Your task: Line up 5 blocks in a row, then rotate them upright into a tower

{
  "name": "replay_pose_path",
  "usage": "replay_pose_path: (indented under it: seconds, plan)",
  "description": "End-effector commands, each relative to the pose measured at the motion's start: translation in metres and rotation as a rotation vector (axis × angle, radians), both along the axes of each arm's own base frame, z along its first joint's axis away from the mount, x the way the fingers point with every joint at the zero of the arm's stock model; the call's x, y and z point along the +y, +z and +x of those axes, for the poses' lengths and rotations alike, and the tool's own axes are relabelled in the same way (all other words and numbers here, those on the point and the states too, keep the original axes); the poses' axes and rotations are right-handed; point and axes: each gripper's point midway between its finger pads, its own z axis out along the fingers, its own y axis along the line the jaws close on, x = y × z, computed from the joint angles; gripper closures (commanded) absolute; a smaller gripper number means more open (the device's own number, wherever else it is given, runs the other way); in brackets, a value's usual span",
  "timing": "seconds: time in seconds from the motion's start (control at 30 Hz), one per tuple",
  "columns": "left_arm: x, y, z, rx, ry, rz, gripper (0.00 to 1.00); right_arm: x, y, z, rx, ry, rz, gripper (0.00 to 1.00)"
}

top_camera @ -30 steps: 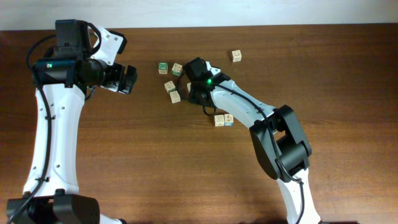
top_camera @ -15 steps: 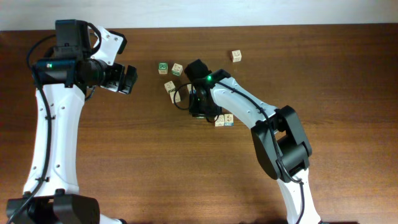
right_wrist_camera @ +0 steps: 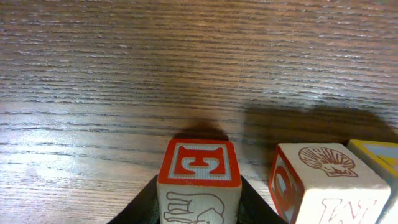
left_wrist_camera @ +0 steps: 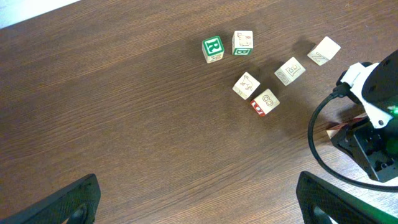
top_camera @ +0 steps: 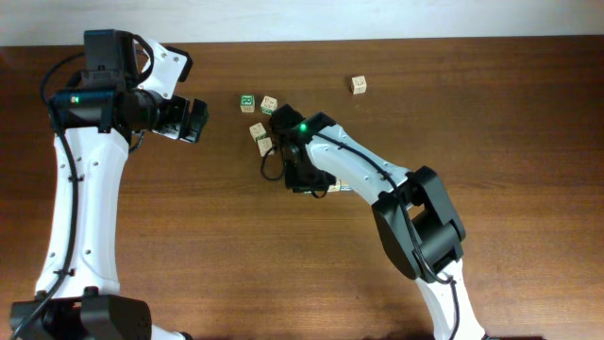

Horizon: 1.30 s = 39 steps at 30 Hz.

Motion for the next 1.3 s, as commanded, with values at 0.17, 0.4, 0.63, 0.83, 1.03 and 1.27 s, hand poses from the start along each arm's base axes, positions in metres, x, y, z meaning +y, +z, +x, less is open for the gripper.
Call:
replay_pose_path:
  seconds: [0.17,0.4,0.63,0.83,1.03,1.27]
  plan:
    - [0.001,0.008,0.003,-0.022,0.006,-0.011,0.01,-0.016,-0.001,0.007,-0.076,0.004,-0.131,0.69]
    - [0.001,0.008,0.003,-0.022,0.006,-0.011,0.01,-0.009,0.006,0.01,-0.078,0.005,-0.107,0.57]
    - [0.001,0.008,0.003,-0.022,0.006,-0.011,0.01,0.007,0.037,0.019,-0.091,0.005,-0.041,0.57]
    - [0.001,0.008,0.003,-0.022,0.006,-0.011,0.01,0.038,0.076,0.079,-0.321,0.007,0.095,0.48]
    - [0.001,0.008,0.003,-0.021,0.006,-0.011,0.01,0.043,0.058,0.131,-0.468,0.217,0.095,0.4]
    - [0.001,0.008,0.003,-0.022,0.006,-0.011,0.01,0.029,0.028,0.151,-0.453,0.24,0.111,0.51]
